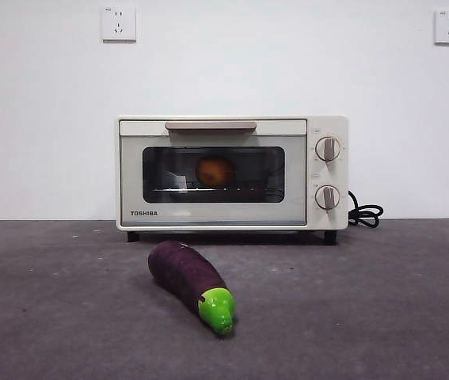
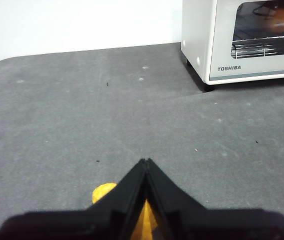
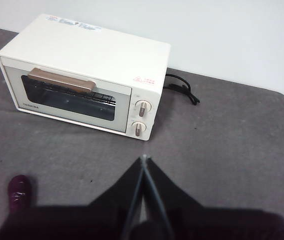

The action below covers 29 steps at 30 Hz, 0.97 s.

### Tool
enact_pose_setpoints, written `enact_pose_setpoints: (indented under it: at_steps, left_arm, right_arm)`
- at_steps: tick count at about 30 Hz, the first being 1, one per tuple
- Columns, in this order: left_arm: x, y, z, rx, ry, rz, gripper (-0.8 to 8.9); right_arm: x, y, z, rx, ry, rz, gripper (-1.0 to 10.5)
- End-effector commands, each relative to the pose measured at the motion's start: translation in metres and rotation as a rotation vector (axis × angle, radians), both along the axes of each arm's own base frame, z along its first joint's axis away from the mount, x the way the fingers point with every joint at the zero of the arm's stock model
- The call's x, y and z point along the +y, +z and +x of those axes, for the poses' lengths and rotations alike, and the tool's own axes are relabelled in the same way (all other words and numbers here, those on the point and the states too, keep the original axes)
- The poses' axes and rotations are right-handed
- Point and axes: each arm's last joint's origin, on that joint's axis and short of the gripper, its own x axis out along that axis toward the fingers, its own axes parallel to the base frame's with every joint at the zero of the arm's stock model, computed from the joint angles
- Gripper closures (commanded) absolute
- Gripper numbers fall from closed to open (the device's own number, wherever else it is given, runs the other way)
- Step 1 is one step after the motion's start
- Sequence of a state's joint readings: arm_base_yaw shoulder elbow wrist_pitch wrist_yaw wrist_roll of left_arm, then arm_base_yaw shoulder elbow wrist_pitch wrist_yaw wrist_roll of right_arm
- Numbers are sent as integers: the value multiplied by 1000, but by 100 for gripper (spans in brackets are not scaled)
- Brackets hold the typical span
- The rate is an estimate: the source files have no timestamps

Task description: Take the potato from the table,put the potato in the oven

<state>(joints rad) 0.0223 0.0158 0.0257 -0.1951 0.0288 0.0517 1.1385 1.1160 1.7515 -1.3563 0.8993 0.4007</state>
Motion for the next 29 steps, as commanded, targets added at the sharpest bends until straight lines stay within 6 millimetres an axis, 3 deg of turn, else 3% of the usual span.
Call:
enact_pose_setpoints:
  at_steps: [1, 6, 11, 16, 21, 29]
  left_arm:
    - [0, -3, 1, 2, 0, 1, 818]
    - [0, -3, 1, 2, 0, 1, 818]
    - [0, -3, 1, 2, 0, 1, 818]
    - [0, -3, 1, 3, 0, 1, 818]
    - [0, -3, 1, 6, 0, 1, 818]
    - [0, -3, 1, 6, 0, 1, 818]
  right_arm:
    - [-1, -3, 0, -4, 17, -96, 945]
    - [-7, -2, 6, -17, -46, -132, 945]
    - [-22, -7, 32, 62, -169, -80, 945]
    - [-35, -22, 57, 17, 45, 167, 945]
    - [-54, -61, 64, -219, 129, 241, 945]
    - [-94, -163, 43, -364, -61, 201, 945]
